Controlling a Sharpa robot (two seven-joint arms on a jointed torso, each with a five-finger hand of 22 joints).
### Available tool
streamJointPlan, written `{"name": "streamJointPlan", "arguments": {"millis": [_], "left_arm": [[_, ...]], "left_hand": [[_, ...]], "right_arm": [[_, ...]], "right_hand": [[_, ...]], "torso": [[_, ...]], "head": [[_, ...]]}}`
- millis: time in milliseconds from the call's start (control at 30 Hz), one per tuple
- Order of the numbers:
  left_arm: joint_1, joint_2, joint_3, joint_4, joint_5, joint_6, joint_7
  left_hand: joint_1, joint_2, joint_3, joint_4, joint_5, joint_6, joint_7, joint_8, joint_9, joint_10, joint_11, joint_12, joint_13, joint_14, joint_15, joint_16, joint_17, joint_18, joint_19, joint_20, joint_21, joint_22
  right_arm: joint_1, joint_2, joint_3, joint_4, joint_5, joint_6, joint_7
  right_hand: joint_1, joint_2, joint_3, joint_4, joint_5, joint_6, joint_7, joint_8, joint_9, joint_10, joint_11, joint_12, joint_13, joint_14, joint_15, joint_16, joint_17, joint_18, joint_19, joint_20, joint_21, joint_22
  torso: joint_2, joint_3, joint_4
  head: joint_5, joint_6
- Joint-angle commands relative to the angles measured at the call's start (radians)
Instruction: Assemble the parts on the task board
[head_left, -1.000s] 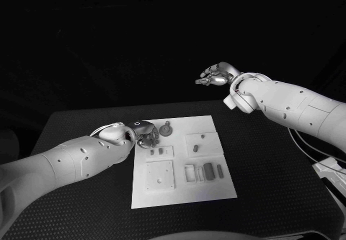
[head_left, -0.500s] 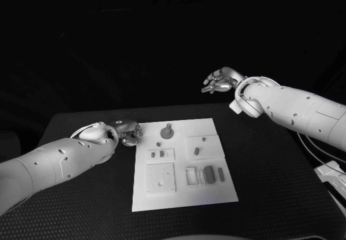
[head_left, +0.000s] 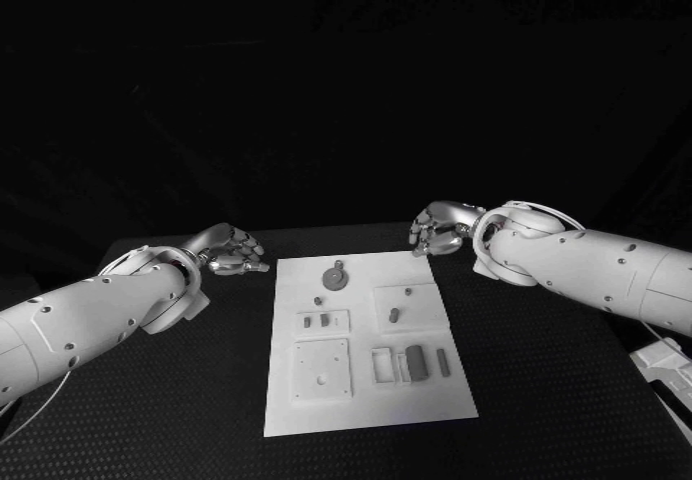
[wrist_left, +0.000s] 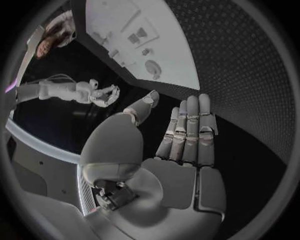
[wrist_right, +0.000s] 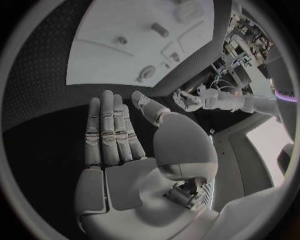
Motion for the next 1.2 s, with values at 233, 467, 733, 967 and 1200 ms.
{"name": "streamJointPlan", "arguments": {"millis": [233,467,733,967,1200], "left_arm": [[-0.001,-0.028,0.001,0.080,0.303,0.061,0.079],[-0.001,-0.016,0.001,0.089,0.396,0.052,0.088],[-0.002,-0.007,0.001,0.090,0.447,0.050,0.093],[-0.002,-0.005,0.001,0.089,0.457,0.056,0.095],[-0.002,-0.005,0.001,0.088,0.465,0.062,0.094]], "left_hand": [[-0.001,0.062,-0.019,-0.026,0.001,0.020,0.018,0.022,0.009,0.120,-0.022,0.055,0.002,0.071,-0.007,-0.065,0.011,0.003,0.060,0.001,-0.037,-0.053],[-0.007,0.068,-0.028,-0.037,0.001,0.022,0.026,0.025,0.006,0.118,-0.016,0.033,-0.011,0.066,0.001,-0.102,0.022,-0.003,0.055,0.004,-0.062,-0.071],[-0.011,0.069,-0.033,-0.040,0.001,0.025,0.032,0.028,0.004,0.116,-0.012,0.021,-0.018,0.065,0.004,-0.119,0.033,-0.005,0.054,0.006,-0.073,-0.078],[-0.012,0.071,-0.034,-0.040,0.001,0.025,0.034,0.028,0.003,0.115,-0.011,0.017,-0.020,0.065,0.004,-0.125,0.037,-0.005,0.055,0.007,-0.077,-0.080],[-0.015,0.071,-0.036,-0.040,0.001,0.024,0.035,0.028,0.002,0.114,-0.010,0.014,-0.022,0.064,0.005,-0.129,0.041,-0.005,0.055,0.008,-0.080,-0.081]], "right_arm": [[-0.034,-0.024,-0.021,0.043,-0.233,-0.038,-0.077],[-0.059,-0.015,-0.043,0.075,-0.267,-0.064,-0.078],[-0.102,0.031,-0.054,0.022,-0.289,-0.085,-0.077],[-0.118,0.060,-0.056,-0.015,-0.305,-0.119,-0.086],[-0.129,0.079,-0.057,-0.035,-0.313,-0.138,-0.091]], "right_hand": [[-0.012,-0.010,0.015,0.002,0.003,-0.020,0.011,-0.028,-0.020,-0.039,0.025,-0.069,-0.018,0.029,-0.008,0.023,0.024,0.013,0.045,-0.013,0.006,0.012],[-0.010,-0.010,0.019,0.001,0.002,-0.022,0.015,-0.039,-0.038,-0.040,0.025,-0.114,-0.039,0.079,-0.013,0.061,0.051,0.013,0.106,-0.035,0.027,0.028],[-0.015,-0.012,0.020,0.001,0.003,-0.027,0.018,-0.045,-0.048,-0.046,0.029,-0.135,-0.050,0.073,-0.010,0.063,0.057,0.013,0.107,-0.036,0.021,0.030],[-0.018,-0.014,0.020,0.000,0.002,-0.036,0.019,-0.053,-0.059,-0.057,0.037,-0.157,-0.062,0.065,-0.002,0.063,0.060,0.013,0.103,-0.034,0.013,0.033],[-0.019,-0.018,0.019,0.000,0.002,-0.049,0.020,-0.061,-0.067,-0.057,0.039,-0.165,-0.067,0.060,0.000,0.064,0.063,0.013,0.101,-0.033,0.009,0.036]], "torso": [[-0.015,-0.0136,-0.0058],[-0.021,-0.0211,-0.0056],[-0.019,-0.0192,-0.0019],[-0.018,-0.0162,0.0015],[-0.017,-0.0160,0.0047]], "head": [[-0.007,0.002],[-0.007,-0.006],[-0.002,-0.010],[0.008,-0.017],[0.006,-0.020]]}}
